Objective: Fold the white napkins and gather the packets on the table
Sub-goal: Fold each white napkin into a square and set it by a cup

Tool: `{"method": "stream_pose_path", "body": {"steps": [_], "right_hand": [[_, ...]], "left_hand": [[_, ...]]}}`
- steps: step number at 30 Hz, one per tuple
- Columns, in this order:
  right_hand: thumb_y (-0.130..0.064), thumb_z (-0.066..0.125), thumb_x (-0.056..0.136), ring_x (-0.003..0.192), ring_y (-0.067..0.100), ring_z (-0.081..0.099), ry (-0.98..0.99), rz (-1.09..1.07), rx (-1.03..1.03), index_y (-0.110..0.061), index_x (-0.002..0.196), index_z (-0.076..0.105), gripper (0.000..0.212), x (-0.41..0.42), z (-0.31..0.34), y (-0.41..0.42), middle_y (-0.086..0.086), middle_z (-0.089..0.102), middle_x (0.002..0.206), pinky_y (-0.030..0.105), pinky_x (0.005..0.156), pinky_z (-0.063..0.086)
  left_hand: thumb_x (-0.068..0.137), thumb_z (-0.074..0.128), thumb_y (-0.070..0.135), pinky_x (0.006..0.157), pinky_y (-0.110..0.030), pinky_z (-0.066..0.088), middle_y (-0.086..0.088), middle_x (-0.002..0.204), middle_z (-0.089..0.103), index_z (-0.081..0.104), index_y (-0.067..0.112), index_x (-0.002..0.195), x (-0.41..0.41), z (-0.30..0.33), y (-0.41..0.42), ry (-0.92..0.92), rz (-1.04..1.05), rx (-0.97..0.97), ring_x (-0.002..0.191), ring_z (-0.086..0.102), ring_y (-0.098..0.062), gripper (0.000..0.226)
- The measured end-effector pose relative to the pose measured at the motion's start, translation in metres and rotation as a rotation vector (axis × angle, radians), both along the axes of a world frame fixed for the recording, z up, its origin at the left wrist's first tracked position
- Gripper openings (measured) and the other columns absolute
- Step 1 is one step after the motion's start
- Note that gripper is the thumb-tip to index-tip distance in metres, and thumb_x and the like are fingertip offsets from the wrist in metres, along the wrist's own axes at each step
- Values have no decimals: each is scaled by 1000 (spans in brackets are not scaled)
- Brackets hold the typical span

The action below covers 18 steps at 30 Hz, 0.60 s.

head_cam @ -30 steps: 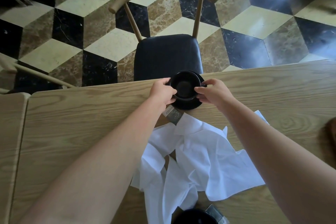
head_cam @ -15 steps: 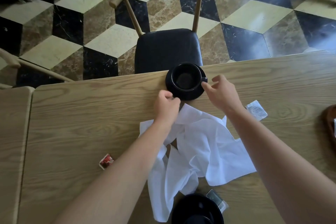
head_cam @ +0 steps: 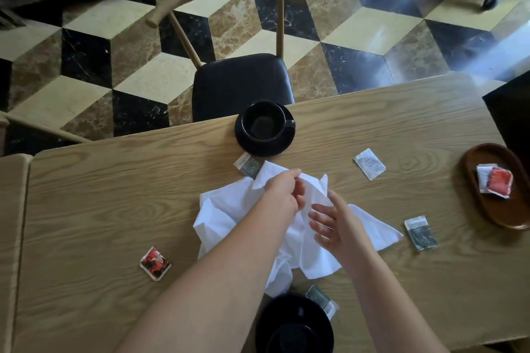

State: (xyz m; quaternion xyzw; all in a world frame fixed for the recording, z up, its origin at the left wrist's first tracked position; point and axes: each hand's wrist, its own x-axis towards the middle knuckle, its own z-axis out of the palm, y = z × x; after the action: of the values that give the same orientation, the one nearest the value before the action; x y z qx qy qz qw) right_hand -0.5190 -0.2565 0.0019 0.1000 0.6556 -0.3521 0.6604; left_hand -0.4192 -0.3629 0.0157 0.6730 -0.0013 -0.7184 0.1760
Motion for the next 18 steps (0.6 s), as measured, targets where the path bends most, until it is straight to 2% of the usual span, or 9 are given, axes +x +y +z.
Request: {"method": "stream_pose_path", "body": {"steps": [2, 4, 7, 10, 13, 15, 18], "right_hand": [[-56, 67, 84, 59, 20, 69, -123, -140, 10, -2, 106, 65, 59, -3, 2, -2, 10, 74, 83, 26, 49, 53], [-54, 70, 82, 60, 21, 67, -207, -246, 9, -2, 106, 61, 58, -8, 5, 0, 11, 72, 83, 25, 46, 54], [-48, 69, 83, 59, 19, 65, -256, -270, 3, -4, 95, 63, 45, -8, 10, 5, 8, 69, 74, 21, 46, 53], [-28, 61, 87, 48, 13, 61, -257, -207, -19, -7, 83, 64, 22, 2, 20, 11, 4, 64, 63, 18, 39, 46], [-15, 51, 90, 47, 10, 57, -224, -174, -93, -11, 81, 60, 13, 16, 37, 18, 0, 58, 61, 16, 35, 38], [-10, 49, 90, 48, 11, 55, -201, -184, -181, -13, 81, 57, 12, 28, 53, 21, 0, 55, 64, 17, 36, 35], [-11, 55, 89, 57, 13, 52, -168, -146, -368, -16, 74, 57, 16, 51, 88, 25, 1, 53, 68, 21, 44, 40]], "left_hand": [[87, 63, 9, 36, -15, 26, 3, 47, 44, 50, 15, 66, 2, 10, 1, 38, -19, -52, 38, 40, -9, 25], [83, 60, 9, 38, -17, 28, 3, 47, 41, 48, 17, 63, 8, 26, 9, 121, -42, -98, 39, 39, -9, 25], [78, 58, 9, 43, -20, 32, 3, 50, 37, 51, 18, 56, 30, 52, 27, 257, -10, -167, 43, 40, -11, 25], [74, 63, 7, 46, -24, 33, 1, 51, 38, 54, 17, 53, 61, 75, 47, 352, 63, -256, 45, 40, -13, 25], [78, 72, 15, 45, -23, 36, 0, 55, 51, 59, 13, 72, 97, 103, 66, 380, 149, -352, 45, 45, -12, 15], [83, 73, 29, 45, -24, 42, -2, 62, 62, 66, 13, 79, 122, 118, 75, 331, 203, -427, 48, 55, -14, 18], [87, 68, 45, 56, -29, 55, -5, 87, 76, 80, 18, 82, 164, 140, 86, 237, 199, -516, 71, 74, -20, 30]]}}
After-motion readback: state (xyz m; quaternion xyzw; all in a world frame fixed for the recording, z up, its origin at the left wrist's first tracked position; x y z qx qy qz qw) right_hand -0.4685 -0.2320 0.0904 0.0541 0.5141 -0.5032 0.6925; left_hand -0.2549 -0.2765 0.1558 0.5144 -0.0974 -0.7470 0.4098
